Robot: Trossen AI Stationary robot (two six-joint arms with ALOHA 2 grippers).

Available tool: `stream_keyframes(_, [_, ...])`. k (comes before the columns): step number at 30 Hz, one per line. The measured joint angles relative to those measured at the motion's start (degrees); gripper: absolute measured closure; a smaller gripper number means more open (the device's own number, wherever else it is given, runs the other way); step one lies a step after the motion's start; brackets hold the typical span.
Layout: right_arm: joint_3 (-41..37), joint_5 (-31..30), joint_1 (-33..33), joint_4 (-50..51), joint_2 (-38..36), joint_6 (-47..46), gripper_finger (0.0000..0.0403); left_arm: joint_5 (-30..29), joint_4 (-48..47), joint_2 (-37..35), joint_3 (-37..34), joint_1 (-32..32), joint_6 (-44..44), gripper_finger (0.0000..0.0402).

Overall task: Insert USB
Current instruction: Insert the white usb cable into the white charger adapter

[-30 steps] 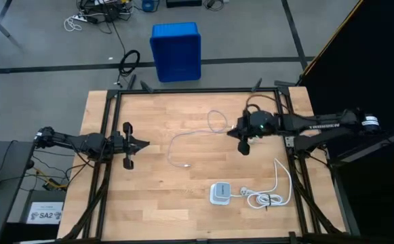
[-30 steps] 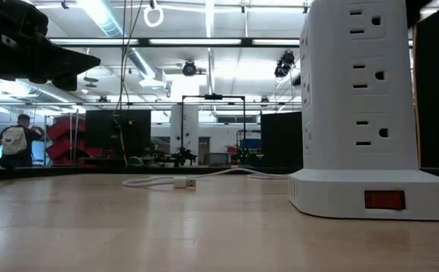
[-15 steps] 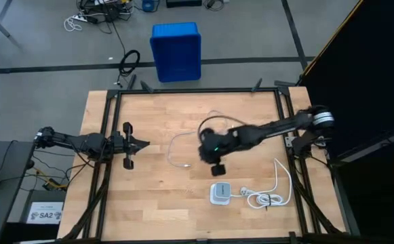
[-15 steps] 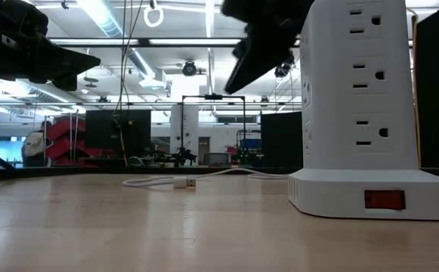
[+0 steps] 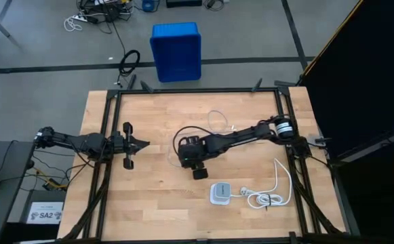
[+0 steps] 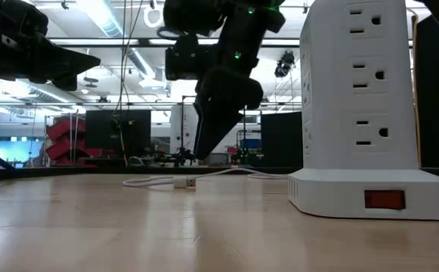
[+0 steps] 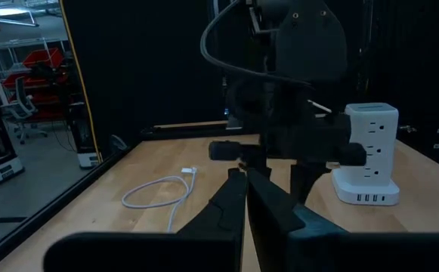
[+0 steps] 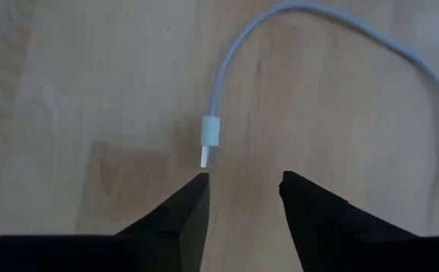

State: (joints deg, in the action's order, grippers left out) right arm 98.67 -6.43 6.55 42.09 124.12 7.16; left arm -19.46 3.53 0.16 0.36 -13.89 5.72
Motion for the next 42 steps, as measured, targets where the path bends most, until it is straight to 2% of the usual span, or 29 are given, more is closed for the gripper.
stream_keyframes(9, [0.62,6.44,0.06,-2.14,0.48,-2.33,0.0288,-0.02,0.02,-0.02,0.0,0.0,0.01,0.0401])
stream_keyframes(22, [0.33,4.49,-0.67,-3.75,3.36,-2.03,0.0302,-0.04,1.0,0.0,0.01,0.0,0.0,0.0401])
stream_keyframes(36, [0.07,6.72,-0.79,-5.94,6.52,-2.16,0.0307,-0.04,1.4,0.05,0.02,0.0,0.0,0.0401])
stream_keyframes(39, [0.05,5.35,-0.92,-5.61,6.6,-2.14,0.0328,-0.02,1.25,0.14,0.02,0.0,0.0,0.0401])
stream_keyframes(42, [-0.11,5.81,-1.35,-5.63,5.9,-2.1,0.0374,-0.02,1.43,0.19,0.02,0.0,0.01,0.0401])
